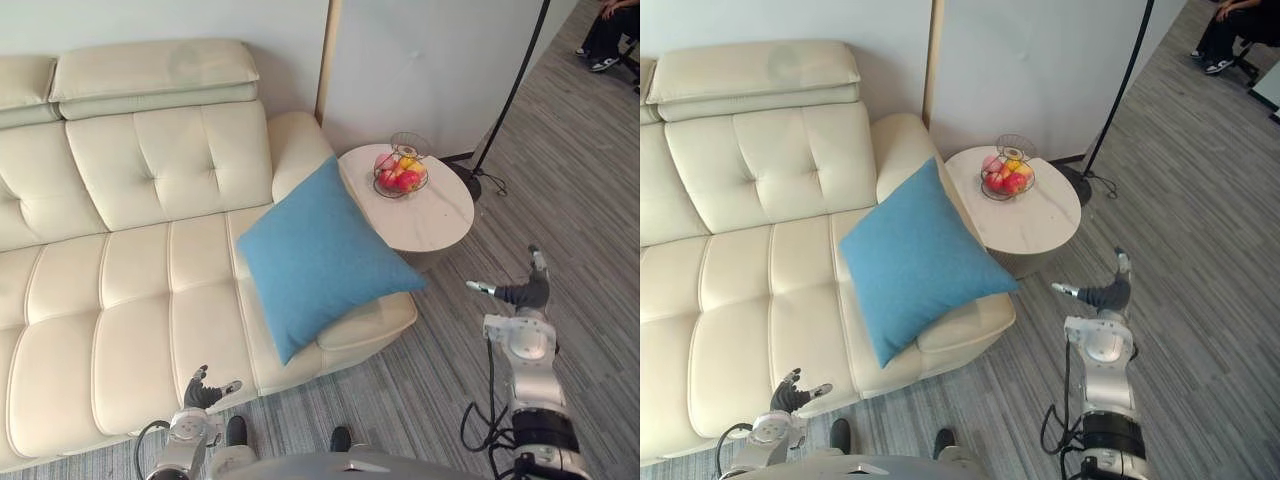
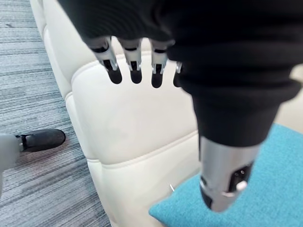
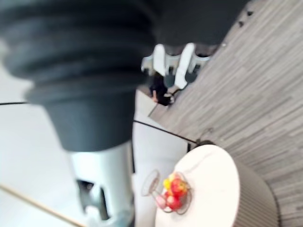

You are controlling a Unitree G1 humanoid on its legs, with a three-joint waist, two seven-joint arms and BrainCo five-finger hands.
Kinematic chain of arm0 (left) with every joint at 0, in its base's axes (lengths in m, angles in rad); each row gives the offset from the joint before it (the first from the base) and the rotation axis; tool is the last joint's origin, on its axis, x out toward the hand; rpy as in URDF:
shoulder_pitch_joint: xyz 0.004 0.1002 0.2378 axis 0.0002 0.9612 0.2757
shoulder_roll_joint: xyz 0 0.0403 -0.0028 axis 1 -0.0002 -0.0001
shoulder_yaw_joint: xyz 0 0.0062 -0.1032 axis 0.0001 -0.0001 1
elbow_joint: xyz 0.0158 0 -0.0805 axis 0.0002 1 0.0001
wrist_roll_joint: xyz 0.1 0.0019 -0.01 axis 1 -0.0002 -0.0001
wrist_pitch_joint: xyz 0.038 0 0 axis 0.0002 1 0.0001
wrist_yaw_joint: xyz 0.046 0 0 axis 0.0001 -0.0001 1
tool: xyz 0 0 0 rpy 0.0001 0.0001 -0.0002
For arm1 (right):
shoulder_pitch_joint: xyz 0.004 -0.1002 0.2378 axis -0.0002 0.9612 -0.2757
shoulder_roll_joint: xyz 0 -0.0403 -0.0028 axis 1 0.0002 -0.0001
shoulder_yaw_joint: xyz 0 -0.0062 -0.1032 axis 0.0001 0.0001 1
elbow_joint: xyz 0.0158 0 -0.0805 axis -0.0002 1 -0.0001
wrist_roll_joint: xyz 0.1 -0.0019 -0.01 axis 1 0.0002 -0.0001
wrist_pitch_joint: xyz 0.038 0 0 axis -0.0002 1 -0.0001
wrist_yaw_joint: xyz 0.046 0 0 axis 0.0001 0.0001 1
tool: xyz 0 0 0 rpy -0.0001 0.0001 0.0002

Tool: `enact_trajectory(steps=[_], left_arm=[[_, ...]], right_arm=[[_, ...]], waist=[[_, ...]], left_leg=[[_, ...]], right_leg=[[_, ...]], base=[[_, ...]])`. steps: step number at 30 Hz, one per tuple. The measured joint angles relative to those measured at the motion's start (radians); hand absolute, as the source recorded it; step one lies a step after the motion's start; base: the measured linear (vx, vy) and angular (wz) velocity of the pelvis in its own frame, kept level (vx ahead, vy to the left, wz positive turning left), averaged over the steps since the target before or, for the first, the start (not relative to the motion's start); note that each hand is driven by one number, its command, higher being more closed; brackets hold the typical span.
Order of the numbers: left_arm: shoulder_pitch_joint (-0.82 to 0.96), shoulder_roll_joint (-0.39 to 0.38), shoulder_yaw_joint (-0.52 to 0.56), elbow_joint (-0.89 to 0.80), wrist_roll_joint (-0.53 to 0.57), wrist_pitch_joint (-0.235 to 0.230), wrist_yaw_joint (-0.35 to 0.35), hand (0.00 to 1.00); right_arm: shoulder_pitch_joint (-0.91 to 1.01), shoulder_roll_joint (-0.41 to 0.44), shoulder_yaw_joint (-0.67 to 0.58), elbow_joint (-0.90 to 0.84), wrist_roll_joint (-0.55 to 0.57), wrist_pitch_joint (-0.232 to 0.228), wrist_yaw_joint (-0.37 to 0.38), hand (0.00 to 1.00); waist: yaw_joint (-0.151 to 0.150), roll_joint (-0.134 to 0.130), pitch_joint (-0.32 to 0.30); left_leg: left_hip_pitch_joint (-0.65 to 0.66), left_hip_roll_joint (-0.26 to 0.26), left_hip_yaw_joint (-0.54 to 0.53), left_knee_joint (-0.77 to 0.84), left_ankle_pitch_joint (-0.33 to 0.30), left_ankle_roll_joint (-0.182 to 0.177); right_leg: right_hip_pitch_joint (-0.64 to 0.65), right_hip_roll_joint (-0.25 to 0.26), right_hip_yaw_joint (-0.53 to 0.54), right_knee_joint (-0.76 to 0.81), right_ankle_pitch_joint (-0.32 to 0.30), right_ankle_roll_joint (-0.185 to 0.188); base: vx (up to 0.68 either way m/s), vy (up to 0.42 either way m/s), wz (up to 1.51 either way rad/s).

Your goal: Pick up cushions and gather them together orderly.

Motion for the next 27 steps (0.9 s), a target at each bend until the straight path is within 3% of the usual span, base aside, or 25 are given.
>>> enact_trajectory(steps=[5,15,23,27], left_arm=[[-0.010,0.003,-0.042,-0.035,-0.020,0.000,0.000,0.00],[-0.293,0.018,-0.091,-0.041,-0.099,-0.012,0.036,0.00],[-0.544,0.051,-0.113,-0.076,-0.151,-0.015,0.062,0.00],[-0.672,0.085,-0.122,-0.071,-0.194,-0.016,0.078,0.00]], right_arm=[[-0.175,-0.069,0.118,0.006,0.003,-0.004,0.001,0.00],[-0.670,-0.188,0.344,0.283,0.121,-0.015,0.005,0.00],[-0.796,-0.168,0.359,0.386,0.227,0.021,-0.002,0.00],[-0.852,-0.136,0.369,0.383,0.255,0.022,-0.019,0.00]], waist=[[0.014,0.005,0.019],[0.061,0.028,0.222],[0.066,0.051,0.325],[0.057,0.052,0.345]], left_leg=[[-0.076,-0.006,-0.011,0.000,0.036,0.012],[-0.262,-0.002,-0.070,0.007,0.126,0.022],[-0.371,-0.006,-0.101,0.007,0.171,0.023],[-0.427,-0.003,-0.102,0.007,0.185,0.015]], right_leg=[[-0.056,-0.001,-0.003,-0.023,0.053,0.001],[-0.234,-0.001,-0.057,0.047,0.090,-0.017],[-0.372,-0.016,-0.077,0.145,0.076,-0.028],[-0.462,-0.021,-0.068,0.211,0.061,-0.034]], base=[[-0.07,0.013,0.06],[-0.09,0.008,0.16],[-0.08,-0.020,0.08],[-0.07,-0.056,-0.05]])
